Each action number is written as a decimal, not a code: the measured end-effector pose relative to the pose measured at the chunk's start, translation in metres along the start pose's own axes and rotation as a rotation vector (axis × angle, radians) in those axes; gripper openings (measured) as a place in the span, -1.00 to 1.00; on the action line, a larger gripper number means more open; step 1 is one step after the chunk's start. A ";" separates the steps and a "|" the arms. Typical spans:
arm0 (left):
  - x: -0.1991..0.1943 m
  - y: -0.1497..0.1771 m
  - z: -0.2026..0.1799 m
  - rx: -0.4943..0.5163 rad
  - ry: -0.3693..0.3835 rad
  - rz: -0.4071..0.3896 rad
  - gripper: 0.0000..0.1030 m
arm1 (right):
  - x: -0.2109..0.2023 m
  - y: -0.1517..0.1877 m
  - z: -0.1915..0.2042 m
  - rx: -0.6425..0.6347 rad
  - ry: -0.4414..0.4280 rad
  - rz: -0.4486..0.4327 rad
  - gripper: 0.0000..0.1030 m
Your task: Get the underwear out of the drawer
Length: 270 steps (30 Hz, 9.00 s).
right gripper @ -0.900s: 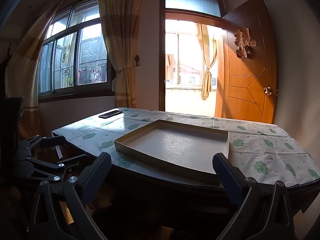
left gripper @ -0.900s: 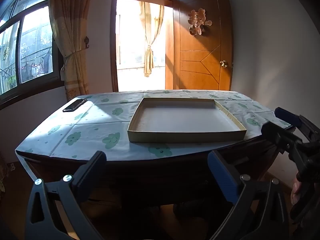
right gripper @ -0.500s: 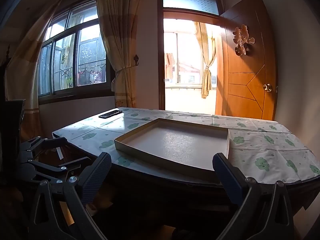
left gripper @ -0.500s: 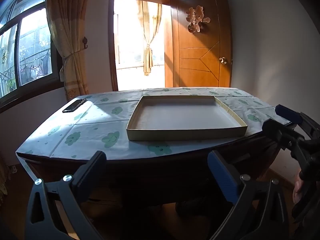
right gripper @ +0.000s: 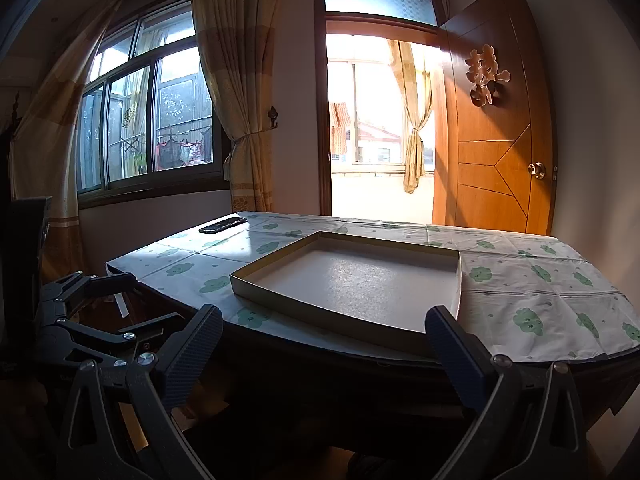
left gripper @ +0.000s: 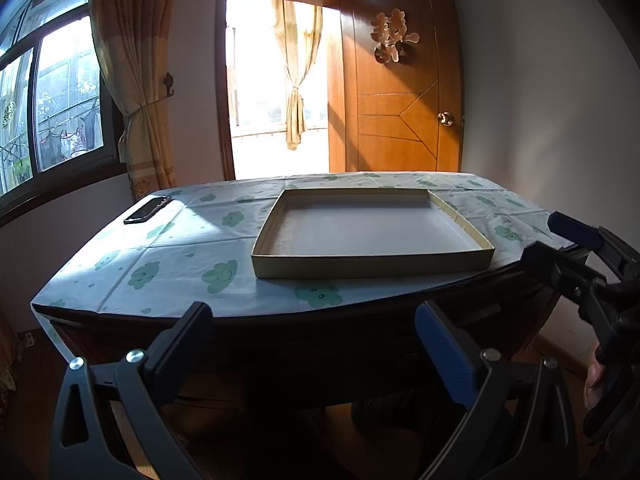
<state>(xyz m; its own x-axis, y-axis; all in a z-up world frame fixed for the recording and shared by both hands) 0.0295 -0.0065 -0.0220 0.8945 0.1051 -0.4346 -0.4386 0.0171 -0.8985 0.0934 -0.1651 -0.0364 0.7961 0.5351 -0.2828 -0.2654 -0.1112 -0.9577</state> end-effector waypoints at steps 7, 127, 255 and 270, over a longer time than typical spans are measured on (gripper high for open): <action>0.000 0.000 0.000 0.000 0.000 0.000 1.00 | 0.001 0.002 0.000 0.002 -0.002 0.002 0.99; 0.041 0.032 0.001 -0.026 -0.002 0.115 1.00 | 0.070 0.083 -0.063 -0.336 0.055 -0.322 0.99; 0.032 0.053 0.021 -0.017 0.105 0.217 1.00 | 0.019 0.114 -0.043 -0.154 0.035 0.278 0.99; 0.043 0.077 -0.008 0.219 0.265 0.349 0.99 | 0.026 0.118 -0.047 -0.107 -0.001 0.334 0.99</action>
<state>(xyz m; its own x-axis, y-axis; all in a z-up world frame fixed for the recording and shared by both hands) 0.0350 -0.0091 -0.1103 0.6697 -0.1144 -0.7338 -0.6988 0.2373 -0.6748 0.1085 -0.2037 -0.1597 0.6742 0.4549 -0.5818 -0.4531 -0.3673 -0.8123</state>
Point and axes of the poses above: each gripper's, at about its wrist camera, not at the fingertips, and x roughly the way its jaws point, z to its left, y to its underside, the point moved 3 cm from there along x, roughly the way its jaws point, and after that the axes turned 6 degrees about -y, right-handed, at the moved point
